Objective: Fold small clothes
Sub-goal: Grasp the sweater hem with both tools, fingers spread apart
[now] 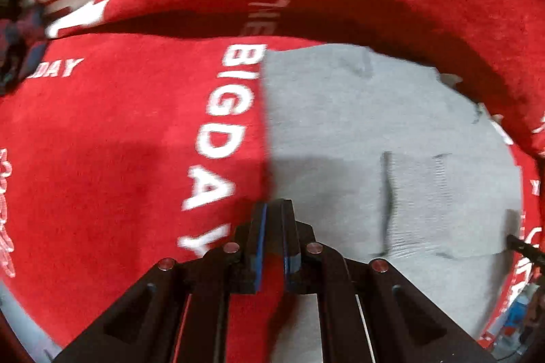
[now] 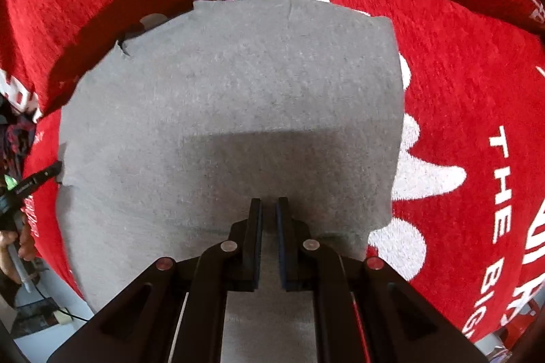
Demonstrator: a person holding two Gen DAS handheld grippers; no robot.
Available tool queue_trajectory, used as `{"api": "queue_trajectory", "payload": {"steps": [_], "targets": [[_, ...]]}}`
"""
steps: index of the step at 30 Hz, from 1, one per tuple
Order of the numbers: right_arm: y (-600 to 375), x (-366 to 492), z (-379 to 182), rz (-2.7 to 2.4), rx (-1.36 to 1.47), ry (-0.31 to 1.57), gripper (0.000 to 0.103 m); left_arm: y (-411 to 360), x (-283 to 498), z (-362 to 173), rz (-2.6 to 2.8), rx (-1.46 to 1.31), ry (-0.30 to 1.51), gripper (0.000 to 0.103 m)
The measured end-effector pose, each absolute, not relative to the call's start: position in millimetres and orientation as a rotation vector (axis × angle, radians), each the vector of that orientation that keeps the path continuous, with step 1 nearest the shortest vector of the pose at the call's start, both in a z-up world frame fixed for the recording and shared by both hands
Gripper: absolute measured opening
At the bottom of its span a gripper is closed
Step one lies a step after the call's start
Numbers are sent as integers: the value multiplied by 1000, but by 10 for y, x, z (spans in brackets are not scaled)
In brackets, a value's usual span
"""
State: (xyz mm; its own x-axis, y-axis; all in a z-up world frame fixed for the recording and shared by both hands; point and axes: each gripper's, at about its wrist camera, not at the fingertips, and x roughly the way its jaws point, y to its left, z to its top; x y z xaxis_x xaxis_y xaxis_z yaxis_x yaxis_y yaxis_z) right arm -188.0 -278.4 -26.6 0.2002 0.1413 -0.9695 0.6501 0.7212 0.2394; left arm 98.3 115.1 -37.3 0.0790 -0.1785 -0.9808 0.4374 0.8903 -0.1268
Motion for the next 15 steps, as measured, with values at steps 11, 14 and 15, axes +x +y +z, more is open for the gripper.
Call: {"api": "queue_trajectory", "payload": {"steps": [11, 14, 15], "targets": [[-2781, -2094, 10, -431, 778, 1328, 9, 1069, 606, -84, -472, 261, 1427, 10], [-2771, -2127, 62, -428, 804, 1326, 9, 970, 537, -87, -497, 294, 1427, 10], [-2763, -2134, 70, -426, 813, 1325, 9, 936, 491, -65, -500, 312, 1424, 10]]}}
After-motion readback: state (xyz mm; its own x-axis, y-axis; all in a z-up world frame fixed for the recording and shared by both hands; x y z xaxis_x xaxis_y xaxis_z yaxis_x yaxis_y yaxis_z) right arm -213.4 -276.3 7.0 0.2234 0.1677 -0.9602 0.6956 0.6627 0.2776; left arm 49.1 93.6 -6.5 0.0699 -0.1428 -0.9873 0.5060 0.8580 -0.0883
